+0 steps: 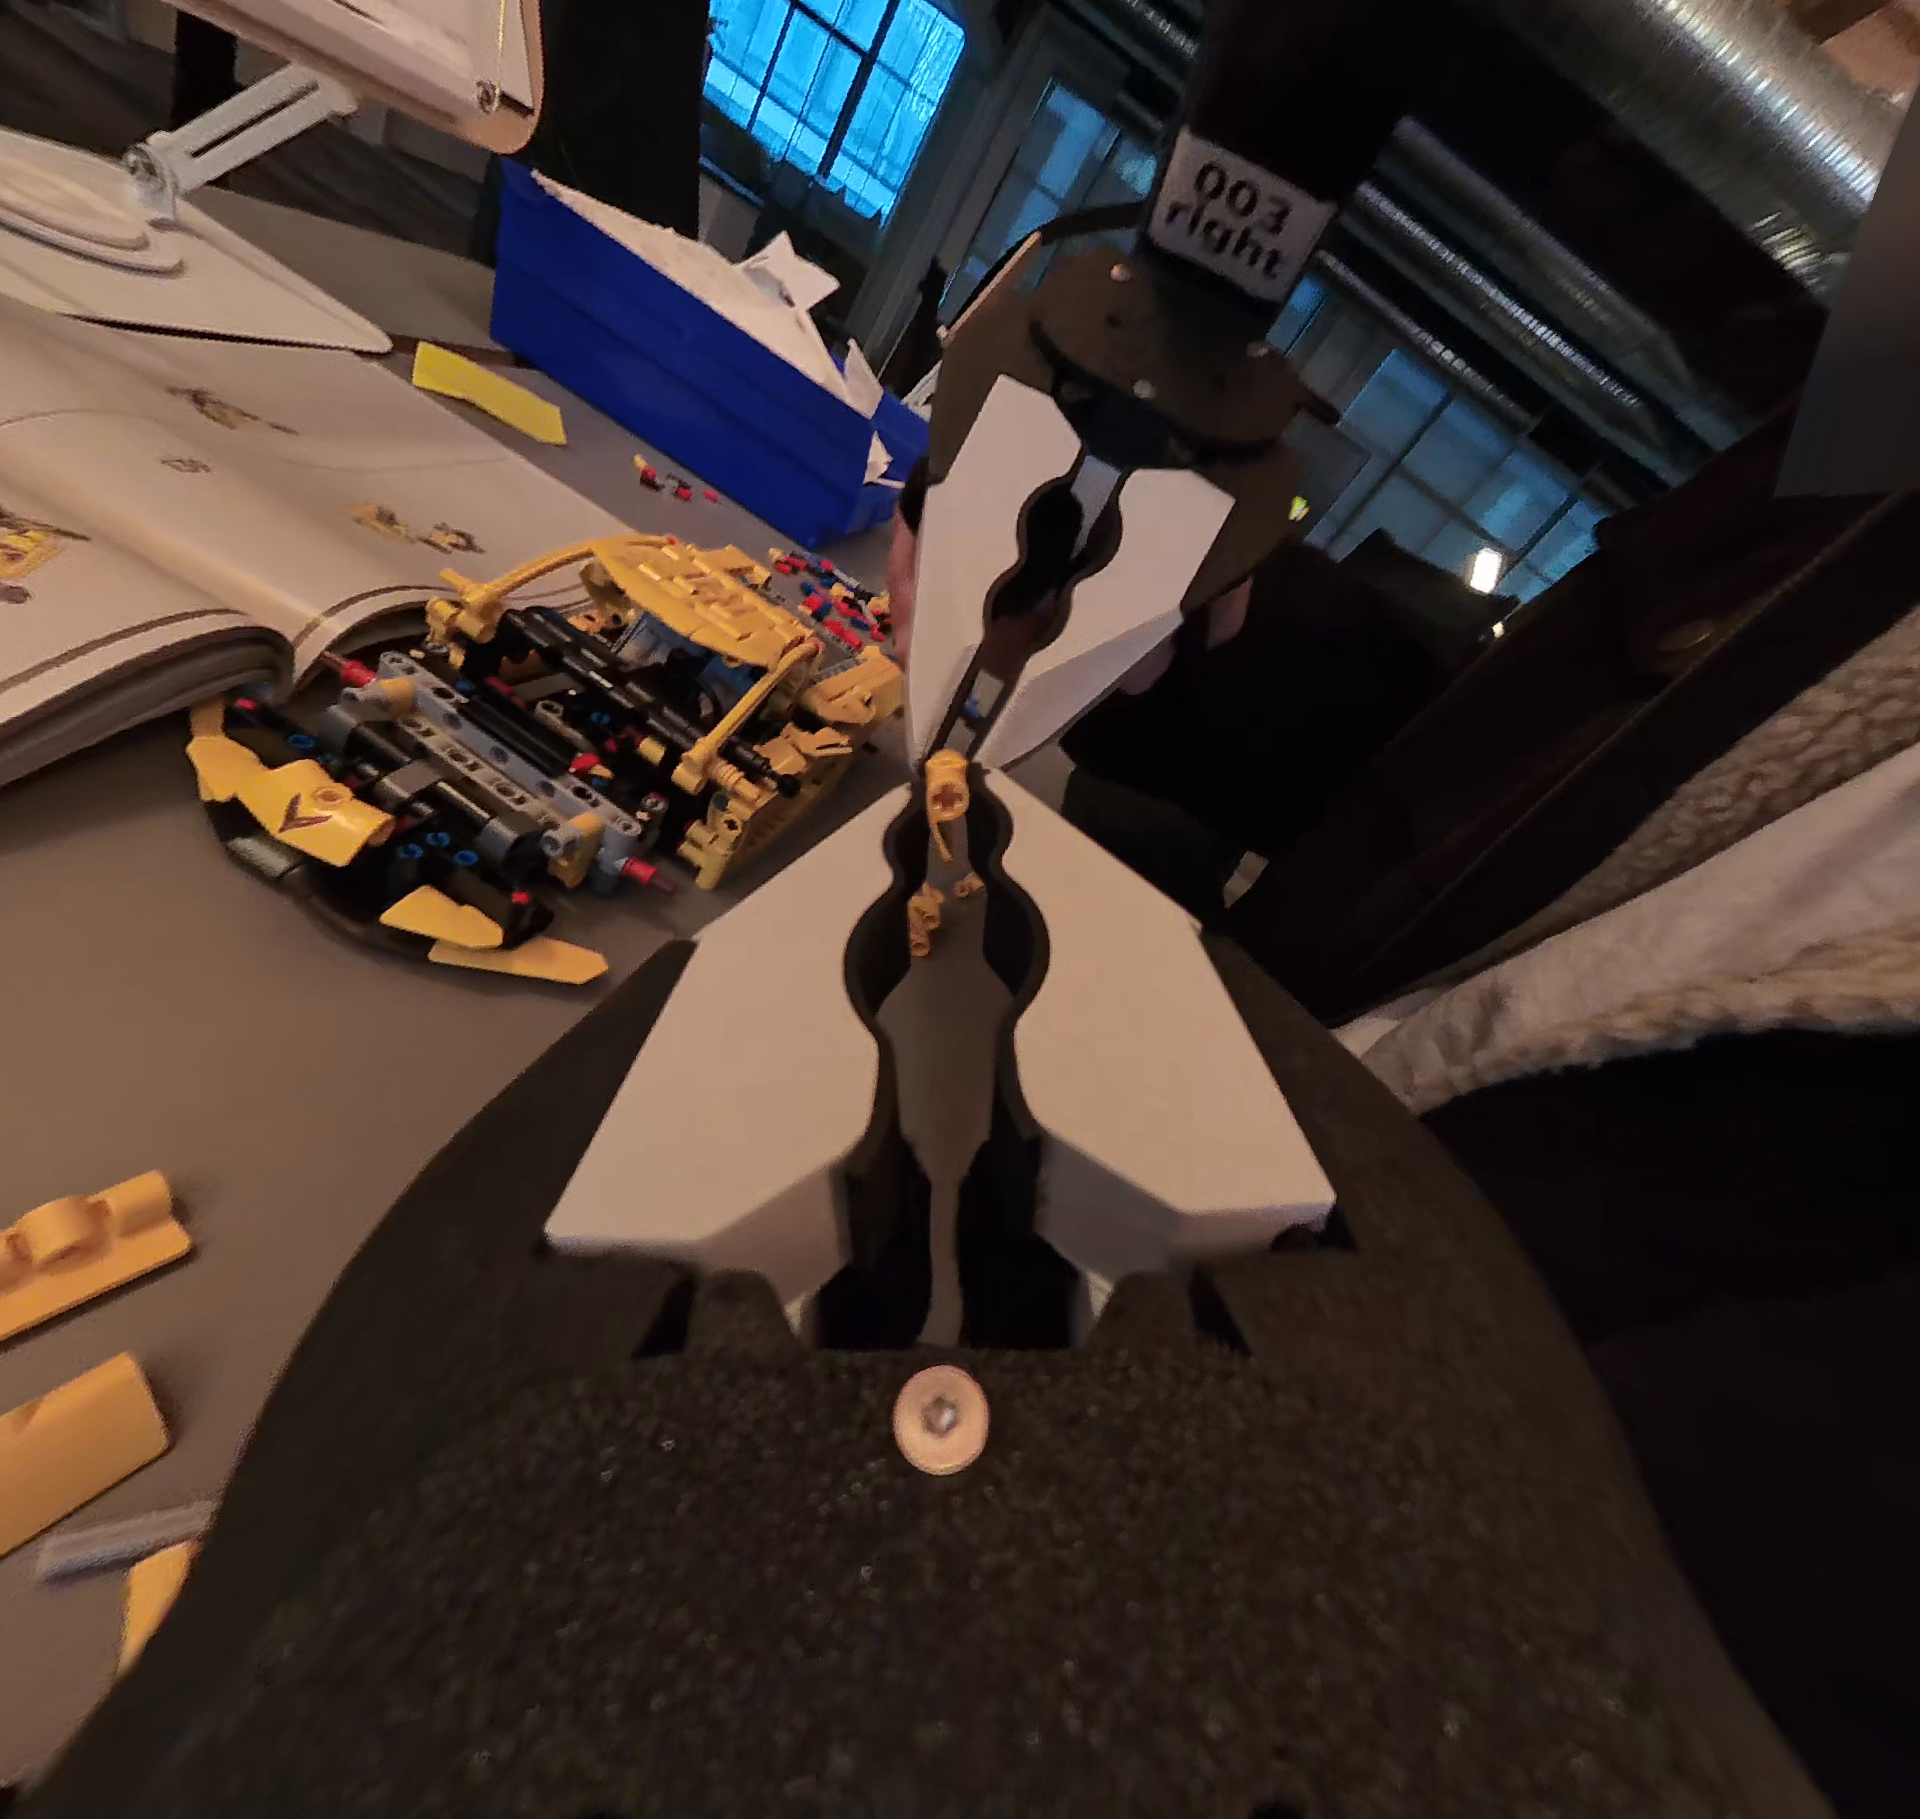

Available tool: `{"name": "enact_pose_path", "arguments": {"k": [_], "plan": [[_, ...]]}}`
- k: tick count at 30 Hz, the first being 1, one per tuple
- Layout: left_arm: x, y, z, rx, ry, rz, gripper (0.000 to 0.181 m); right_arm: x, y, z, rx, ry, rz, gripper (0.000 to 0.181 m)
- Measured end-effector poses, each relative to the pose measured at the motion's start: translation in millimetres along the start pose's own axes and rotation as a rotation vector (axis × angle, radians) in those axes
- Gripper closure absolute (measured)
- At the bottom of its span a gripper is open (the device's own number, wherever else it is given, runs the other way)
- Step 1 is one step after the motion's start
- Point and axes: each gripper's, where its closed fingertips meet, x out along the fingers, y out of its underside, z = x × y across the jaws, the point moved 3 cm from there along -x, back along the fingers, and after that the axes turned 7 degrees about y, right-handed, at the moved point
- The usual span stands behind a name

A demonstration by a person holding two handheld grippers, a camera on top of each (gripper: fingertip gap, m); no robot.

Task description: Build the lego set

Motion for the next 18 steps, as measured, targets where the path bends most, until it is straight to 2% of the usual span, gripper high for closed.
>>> {"name": "enact_pose_path", "arguments": {"k": [3, 8, 14, 18], "plan": [[-1, -4, -4, -0.011, 0.032, -0.03, 0.175, -2, -4, 2, 0.023, -0.026, -0.036, 0.178], [-2, -5, -5, -0.021, 0.043, -0.04, 0.175, -2, 0, 0, -0.025, 0.027, 0.007, 0.178], [1, 2, 0, -0.024, 0.009, 0.011, 0.175, 0, 2, 4, -0.229, 0.121, 0.137, 0.178], [3, 6, 0, -0.013, 0.002, 0.037, 0.175, -1, 3, 6, -0.281, 0.132, 0.177, 0.179]]}}
